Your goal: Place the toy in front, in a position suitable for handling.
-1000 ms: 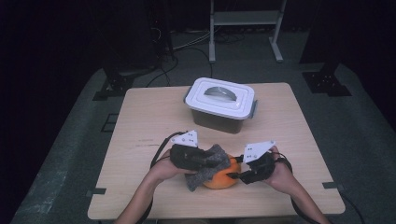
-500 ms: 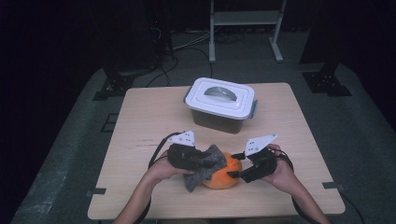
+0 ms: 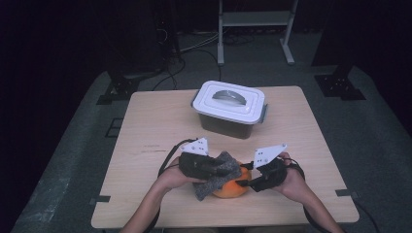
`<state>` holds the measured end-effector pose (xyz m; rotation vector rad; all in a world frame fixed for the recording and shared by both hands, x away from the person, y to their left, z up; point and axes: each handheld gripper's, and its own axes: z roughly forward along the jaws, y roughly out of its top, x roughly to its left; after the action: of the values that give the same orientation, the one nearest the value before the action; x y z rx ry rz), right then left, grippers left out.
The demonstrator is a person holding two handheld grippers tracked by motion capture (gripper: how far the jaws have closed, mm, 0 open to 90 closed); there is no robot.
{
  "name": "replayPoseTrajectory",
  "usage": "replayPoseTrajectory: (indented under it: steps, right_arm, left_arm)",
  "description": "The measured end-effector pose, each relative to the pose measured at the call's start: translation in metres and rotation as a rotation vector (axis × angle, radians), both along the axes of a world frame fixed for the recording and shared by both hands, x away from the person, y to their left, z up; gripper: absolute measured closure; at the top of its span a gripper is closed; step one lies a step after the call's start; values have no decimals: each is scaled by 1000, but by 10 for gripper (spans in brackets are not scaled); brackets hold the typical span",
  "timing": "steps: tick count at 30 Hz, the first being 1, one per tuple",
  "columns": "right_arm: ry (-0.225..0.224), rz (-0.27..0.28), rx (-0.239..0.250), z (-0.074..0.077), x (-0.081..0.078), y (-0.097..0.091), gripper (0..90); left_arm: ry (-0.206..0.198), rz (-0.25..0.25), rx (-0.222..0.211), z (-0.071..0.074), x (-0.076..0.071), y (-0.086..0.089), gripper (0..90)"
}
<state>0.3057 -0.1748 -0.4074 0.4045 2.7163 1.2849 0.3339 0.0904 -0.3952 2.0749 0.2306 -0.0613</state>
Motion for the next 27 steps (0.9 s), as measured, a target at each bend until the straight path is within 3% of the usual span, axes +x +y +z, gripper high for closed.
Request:
replayPoseTrajectory:
  steps: [10,14,17,22,25,27]
  right_arm:
    - [87,-40,43,-5,14,-20,461]
    - [107,-49,5,0,13,-17,395]
    - [79,-49,-30,4,8,-12,368]
    - [32,-36,-41,8,3,-6,369]
    - [22,-23,-43,5,2,-6,415]
    - [41,-29,-25,4,4,-10,441]
  left_arm:
    - [53,48,-3,-10,12,19,668]
    - [40,26,2,-9,8,14,667]
    - [32,17,6,-7,5,9,666]
    - [14,-20,-1,-2,-2,1,664]
    - [4,-16,13,-1,-2,1,664]
    - [10,0,11,-3,0,4,666]
